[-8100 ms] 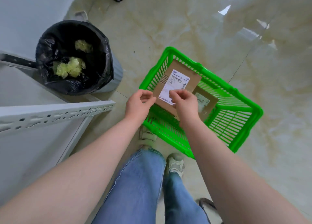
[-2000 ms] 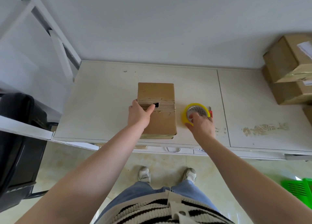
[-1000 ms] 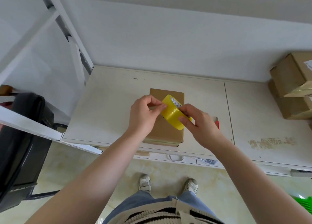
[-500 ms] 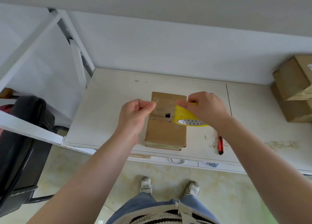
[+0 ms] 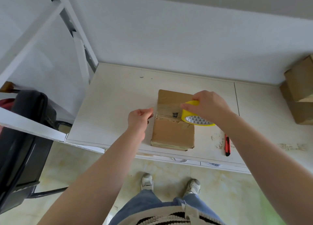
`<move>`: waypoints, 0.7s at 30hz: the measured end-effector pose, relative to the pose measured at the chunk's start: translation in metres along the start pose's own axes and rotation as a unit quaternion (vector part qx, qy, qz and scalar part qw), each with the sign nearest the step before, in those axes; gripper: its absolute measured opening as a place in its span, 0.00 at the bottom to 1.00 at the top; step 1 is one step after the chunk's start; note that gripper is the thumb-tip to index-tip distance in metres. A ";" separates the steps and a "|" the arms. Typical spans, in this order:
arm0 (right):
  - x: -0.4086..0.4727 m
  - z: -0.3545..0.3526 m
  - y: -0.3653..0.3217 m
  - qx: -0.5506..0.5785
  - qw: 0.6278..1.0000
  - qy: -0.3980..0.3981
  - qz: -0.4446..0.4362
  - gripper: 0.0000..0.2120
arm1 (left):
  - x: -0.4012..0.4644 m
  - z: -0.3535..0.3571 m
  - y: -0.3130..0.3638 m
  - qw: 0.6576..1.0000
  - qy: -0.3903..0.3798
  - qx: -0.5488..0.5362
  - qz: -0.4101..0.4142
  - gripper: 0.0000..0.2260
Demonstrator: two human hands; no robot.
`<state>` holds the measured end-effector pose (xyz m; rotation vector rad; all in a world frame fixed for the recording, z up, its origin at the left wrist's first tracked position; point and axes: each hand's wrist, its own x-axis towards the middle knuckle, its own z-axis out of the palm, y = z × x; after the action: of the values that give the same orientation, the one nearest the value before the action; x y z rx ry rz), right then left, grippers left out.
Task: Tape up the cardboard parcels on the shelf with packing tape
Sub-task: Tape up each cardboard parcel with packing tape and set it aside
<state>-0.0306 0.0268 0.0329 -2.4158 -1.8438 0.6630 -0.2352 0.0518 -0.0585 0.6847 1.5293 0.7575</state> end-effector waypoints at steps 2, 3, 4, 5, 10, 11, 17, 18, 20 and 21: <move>0.001 0.002 0.000 0.003 1.000 0.002 0.002 0.23 | 0.003 0.003 -0.003 1.000 0.000 0.008 -0.005 0.07; 0.002 0.003 0.000 0.005 1.000 0.002 0.002 0.23 | 0.004 0.004 -0.004 1.000 0.000 0.012 -0.007 0.07; 0.002 0.003 0.000 0.004 1.000 0.002 0.002 0.22 | 0.004 0.005 -0.005 1.000 -0.001 0.013 -0.012 0.08; 0.001 0.004 0.000 0.002 1.000 0.002 0.001 0.22 | 0.004 0.006 -0.007 1.000 -0.001 0.010 -0.018 0.08; 0.001 0.006 -0.002 -0.012 1.000 0.002 0.002 0.22 | 0.007 0.012 -0.015 1.000 0.008 -0.008 -0.017 0.05; 0.001 0.006 -0.002 -0.013 1.000 0.002 0.000 0.21 | 0.006 0.014 -0.016 1.000 0.017 -0.015 -0.010 0.07; 0.001 0.009 -0.003 -0.015 1.000 0.005 -0.012 0.21 | 0.006 0.014 -0.022 0.945 0.080 0.230 0.216 0.06; 0.001 0.009 -0.003 -0.018 1.000 0.006 -0.013 0.21 | 0.007 0.013 -0.022 0.934 0.081 0.258 0.234 0.06; 0.001 0.010 -0.003 -0.020 1.000 0.007 -0.014 0.21 | 0.008 0.011 -0.023 0.917 0.080 0.300 0.252 0.04; 0.001 0.010 -0.003 -0.019 1.000 0.007 -0.014 0.22 | 0.008 0.010 -0.024 0.911 0.076 0.314 0.257 0.03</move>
<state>-0.0369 0.0259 0.0242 -2.4055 -1.8986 0.6122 -0.2256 0.0446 -0.0828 1.5864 1.7715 0.7047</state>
